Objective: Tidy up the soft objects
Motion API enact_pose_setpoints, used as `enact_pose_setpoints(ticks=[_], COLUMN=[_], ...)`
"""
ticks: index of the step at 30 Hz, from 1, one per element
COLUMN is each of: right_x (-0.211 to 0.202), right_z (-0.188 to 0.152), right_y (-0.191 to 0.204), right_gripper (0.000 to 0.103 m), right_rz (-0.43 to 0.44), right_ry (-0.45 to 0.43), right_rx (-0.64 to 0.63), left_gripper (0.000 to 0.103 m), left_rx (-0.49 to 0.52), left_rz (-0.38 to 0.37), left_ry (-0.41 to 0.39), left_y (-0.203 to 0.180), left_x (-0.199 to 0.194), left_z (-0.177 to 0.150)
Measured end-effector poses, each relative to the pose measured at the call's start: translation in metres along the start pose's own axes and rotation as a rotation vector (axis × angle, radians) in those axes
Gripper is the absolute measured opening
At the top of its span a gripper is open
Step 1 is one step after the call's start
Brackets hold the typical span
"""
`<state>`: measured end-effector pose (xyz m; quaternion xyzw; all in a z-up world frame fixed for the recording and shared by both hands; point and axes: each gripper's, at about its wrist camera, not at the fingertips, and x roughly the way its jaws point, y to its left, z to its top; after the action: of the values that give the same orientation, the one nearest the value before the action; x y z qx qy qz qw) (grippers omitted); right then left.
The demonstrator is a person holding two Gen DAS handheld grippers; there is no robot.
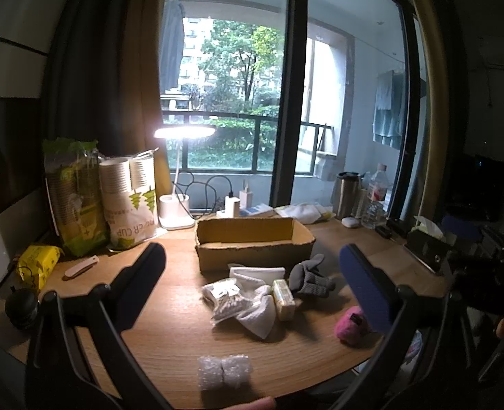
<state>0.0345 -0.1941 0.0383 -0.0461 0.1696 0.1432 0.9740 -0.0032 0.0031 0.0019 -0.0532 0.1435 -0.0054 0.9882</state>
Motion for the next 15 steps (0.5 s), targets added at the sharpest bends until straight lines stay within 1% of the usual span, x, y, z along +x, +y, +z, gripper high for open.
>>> enact_pose_setpoints(ticks=[15], right_x=[-0.0005], right_z=[-0.0001], right_y=[0.0009], right_gripper=[0.095], right_rz=[0.002], right_ry=[0.003], right_rx=[0.001], left_gripper=[0.102], left_rx=[0.002], left_rz=[-0.001], left_ry=[0.004], left_y=[0.0003], left_x=[-0.0004], left_z=[0.0009])
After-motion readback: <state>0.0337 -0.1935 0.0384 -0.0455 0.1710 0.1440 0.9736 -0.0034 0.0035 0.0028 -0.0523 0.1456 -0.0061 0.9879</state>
